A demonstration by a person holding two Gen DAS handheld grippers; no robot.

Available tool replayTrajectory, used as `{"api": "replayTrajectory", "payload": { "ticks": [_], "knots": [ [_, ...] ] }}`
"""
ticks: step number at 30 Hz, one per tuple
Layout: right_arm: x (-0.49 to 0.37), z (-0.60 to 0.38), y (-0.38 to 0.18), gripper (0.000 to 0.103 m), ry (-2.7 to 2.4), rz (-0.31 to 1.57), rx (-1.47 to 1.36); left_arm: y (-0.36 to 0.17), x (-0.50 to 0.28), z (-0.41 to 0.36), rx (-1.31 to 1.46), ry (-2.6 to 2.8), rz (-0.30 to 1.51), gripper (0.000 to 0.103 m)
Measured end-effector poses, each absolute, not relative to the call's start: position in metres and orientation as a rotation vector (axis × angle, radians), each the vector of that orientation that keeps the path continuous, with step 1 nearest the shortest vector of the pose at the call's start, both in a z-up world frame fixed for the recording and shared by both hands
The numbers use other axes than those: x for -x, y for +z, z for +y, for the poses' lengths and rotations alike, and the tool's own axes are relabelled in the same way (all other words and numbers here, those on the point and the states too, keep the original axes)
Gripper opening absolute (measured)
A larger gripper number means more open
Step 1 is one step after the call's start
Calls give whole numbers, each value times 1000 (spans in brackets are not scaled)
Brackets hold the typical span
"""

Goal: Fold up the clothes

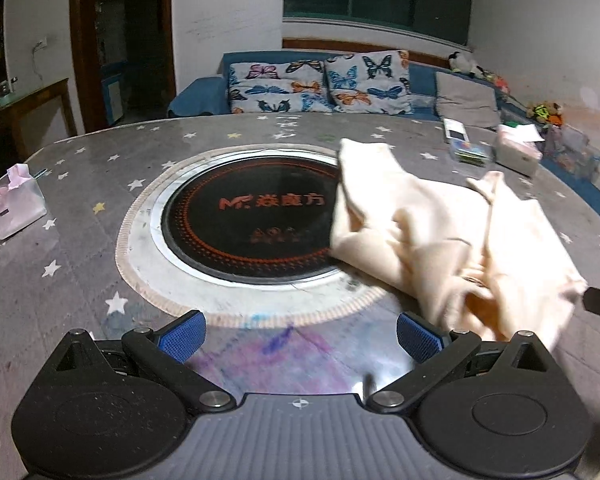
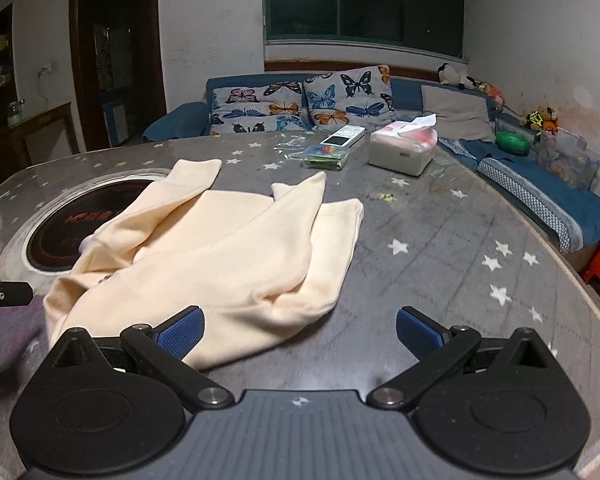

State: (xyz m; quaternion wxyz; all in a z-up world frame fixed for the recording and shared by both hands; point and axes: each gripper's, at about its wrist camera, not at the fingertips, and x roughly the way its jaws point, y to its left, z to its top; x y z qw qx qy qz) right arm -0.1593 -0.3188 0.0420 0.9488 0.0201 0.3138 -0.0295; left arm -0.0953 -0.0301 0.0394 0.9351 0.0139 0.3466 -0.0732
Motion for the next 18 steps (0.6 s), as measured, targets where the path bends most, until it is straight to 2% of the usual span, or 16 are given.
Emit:
{"api": "replayTrajectory", "payload": {
  "ticks": [18],
  "knots": [
    [198, -293, 38, 103, 0, 653, -42, 39, 137, -54, -97, -237, 738, 103]
  ]
}}
